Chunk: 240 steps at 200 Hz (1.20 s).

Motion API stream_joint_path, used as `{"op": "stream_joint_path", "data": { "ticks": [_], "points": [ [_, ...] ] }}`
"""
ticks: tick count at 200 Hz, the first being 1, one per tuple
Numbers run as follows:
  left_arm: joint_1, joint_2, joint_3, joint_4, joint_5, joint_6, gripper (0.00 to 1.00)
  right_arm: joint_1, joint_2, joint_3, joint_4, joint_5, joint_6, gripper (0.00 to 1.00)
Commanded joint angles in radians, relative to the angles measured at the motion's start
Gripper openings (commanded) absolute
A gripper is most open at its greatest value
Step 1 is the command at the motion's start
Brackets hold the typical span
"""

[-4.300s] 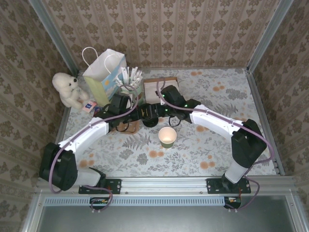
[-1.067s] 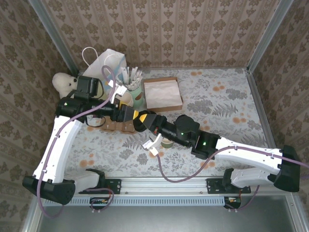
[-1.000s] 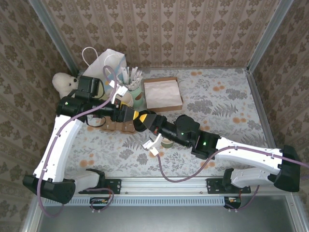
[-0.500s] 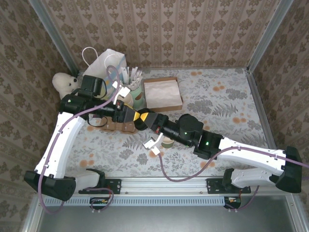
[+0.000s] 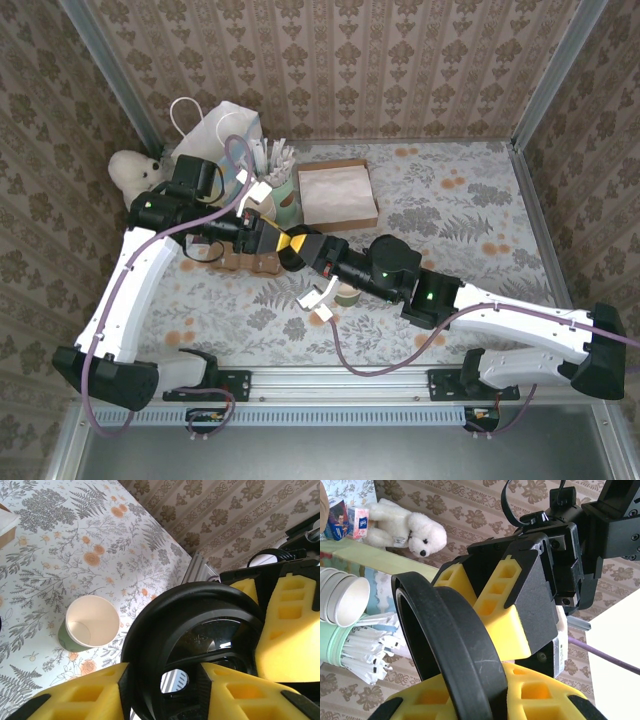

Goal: Pack the takeout coffee

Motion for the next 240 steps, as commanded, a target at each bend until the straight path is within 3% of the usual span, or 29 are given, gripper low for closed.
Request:
{"op": "stream_joint_path", "data": {
  "ticks": [1, 41, 109, 136, 192, 209, 223, 240],
  "points": [
    [-0.018, -0.009, -0.005, -0.025, 0.045, 0.036, 0.38, 0.002, -0.027, 0.049, 0.0, -0.046, -0.023, 0.06],
    [-0.076, 0.002, 0.022, -0.068, -0.041, 0.059, 0.33, 0.002, -0.015, 0.062, -0.02, -0.048, -0.028, 0.06],
    [-0.078, 0.002, 0.008, -0.039, -0.042, 0.049, 0.17, 0.003, -0.017, 0.074, -0.051, -0.046, -0.033, 0.07],
    [-0.078, 0.002, 0.0, -0.02, -0.05, 0.031, 0.0, 0.001, -0.004, 0.066, -0.045, -0.046, -0.04, 0.09],
    [-0.082, -0.031, -0.02, 0.017, -0.106, 0.015, 0.0, 0.0, -0.001, 0.072, -0.072, -0.033, -0.024, 0.15],
    [-0.082, -0.046, -0.031, 0.051, -0.151, -0.01, 0.0, -0.002, 0.0, 0.076, -0.099, -0.016, -0.003, 0.28],
    [-0.079, -0.058, -0.038, 0.091, -0.206, -0.056, 0.0, -0.001, 0.01, 0.105, -0.195, 0.06, 0.052, 0.57],
    [-0.07, -0.06, -0.043, 0.134, -0.232, -0.111, 0.0, 0.009, 0.025, 0.099, -0.229, 0.18, 0.211, 0.84]
  ]
}}
